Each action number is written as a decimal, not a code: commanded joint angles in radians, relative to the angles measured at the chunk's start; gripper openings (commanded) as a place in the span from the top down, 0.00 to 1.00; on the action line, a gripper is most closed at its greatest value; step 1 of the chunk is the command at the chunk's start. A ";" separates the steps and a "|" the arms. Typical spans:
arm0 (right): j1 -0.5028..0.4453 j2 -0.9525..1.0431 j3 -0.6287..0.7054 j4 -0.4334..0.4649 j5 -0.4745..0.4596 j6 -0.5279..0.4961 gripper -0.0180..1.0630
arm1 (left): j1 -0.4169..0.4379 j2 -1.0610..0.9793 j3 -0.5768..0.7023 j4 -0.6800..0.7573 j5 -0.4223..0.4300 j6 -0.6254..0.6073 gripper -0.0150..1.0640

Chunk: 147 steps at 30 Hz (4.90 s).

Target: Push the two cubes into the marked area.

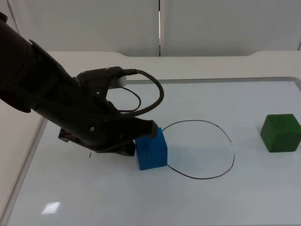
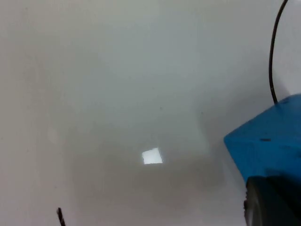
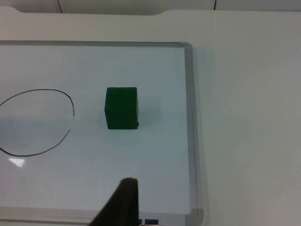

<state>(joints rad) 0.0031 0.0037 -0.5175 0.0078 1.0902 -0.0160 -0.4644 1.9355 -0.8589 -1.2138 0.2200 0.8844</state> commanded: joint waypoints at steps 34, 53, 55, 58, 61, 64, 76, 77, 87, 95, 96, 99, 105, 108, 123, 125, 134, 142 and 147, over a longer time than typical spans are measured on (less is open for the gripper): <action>-0.005 -0.004 0.002 0.001 -0.011 0.000 0.01 | -0.073 0.000 -0.006 -0.061 -0.043 -0.006 0.99; -0.005 -0.004 0.002 0.001 -0.011 0.000 0.01 | -0.119 0.002 -0.013 -0.060 -0.102 -0.006 0.99; -0.005 -0.004 0.002 0.001 -0.011 0.000 0.01 | -0.119 0.011 -0.021 -0.063 -0.097 -0.007 0.99; -0.005 -0.004 0.002 0.001 -0.011 0.000 0.01 | -0.119 0.045 -0.045 -0.061 -0.066 -0.007 0.99; -0.005 -0.004 0.002 0.001 -0.011 0.000 0.01 | -0.119 0.058 -0.051 -0.061 -0.061 -0.007 0.99; -0.005 -0.004 0.002 0.001 -0.011 0.000 0.01 | -0.119 0.058 -0.055 -0.061 -0.057 -0.007 0.99; -0.005 -0.004 0.002 0.001 -0.011 0.000 0.01 | -0.119 0.058 -0.057 -0.059 -0.025 -0.007 0.99; -0.005 -0.004 0.002 0.001 -0.011 0.000 0.01 | -0.119 0.058 -0.061 -0.059 -0.023 -0.007 0.99; -0.005 -0.004 0.002 0.001 -0.011 0.000 0.01 | -0.121 0.058 -0.082 -0.057 -0.018 -0.007 0.99; -0.005 -0.004 0.002 0.001 -0.011 0.000 0.01 | -0.147 0.058 -0.088 -0.054 -0.025 -0.007 0.99; -0.005 -0.004 0.002 0.001 -0.011 0.000 0.01 | -0.151 0.058 -0.091 -0.054 -0.025 -0.007 0.99; -0.005 -0.004 0.002 0.001 -0.011 0.000 0.01 | -0.151 0.058 -0.095 -0.054 -0.040 -0.007 0.99; -0.005 -0.004 0.002 0.001 -0.011 0.000 0.01 | -0.151 0.060 -0.095 -0.054 -0.069 -0.007 0.99; -0.005 -0.004 0.002 0.001 -0.011 0.000 0.01 | -0.151 0.060 -0.095 -0.054 -0.085 -0.007 0.99; -0.005 -0.004 0.002 0.001 -0.011 0.000 0.01 | -0.153 0.060 -0.095 -0.054 -0.110 0.017 0.99; -0.005 -0.004 0.002 0.001 -0.011 0.000 0.01 | -0.153 0.060 -0.095 -0.054 -0.110 0.027 0.99; -0.005 -0.004 0.002 0.001 -0.011 0.000 0.01 | -0.153 0.060 -0.097 -0.052 -0.096 0.034 0.99; -0.005 -0.004 0.002 0.001 -0.011 0.000 0.01 | -0.158 0.060 -0.118 -0.052 -0.088 0.071 0.99; -0.005 -0.004 0.002 0.001 -0.011 0.000 0.01 | -0.158 0.060 -0.128 -0.034 -0.071 0.071 0.99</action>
<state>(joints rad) 0.0031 0.0037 -0.5175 0.0078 1.0902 -0.0160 -0.6160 1.9961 -0.9833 -1.2609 0.1417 0.9510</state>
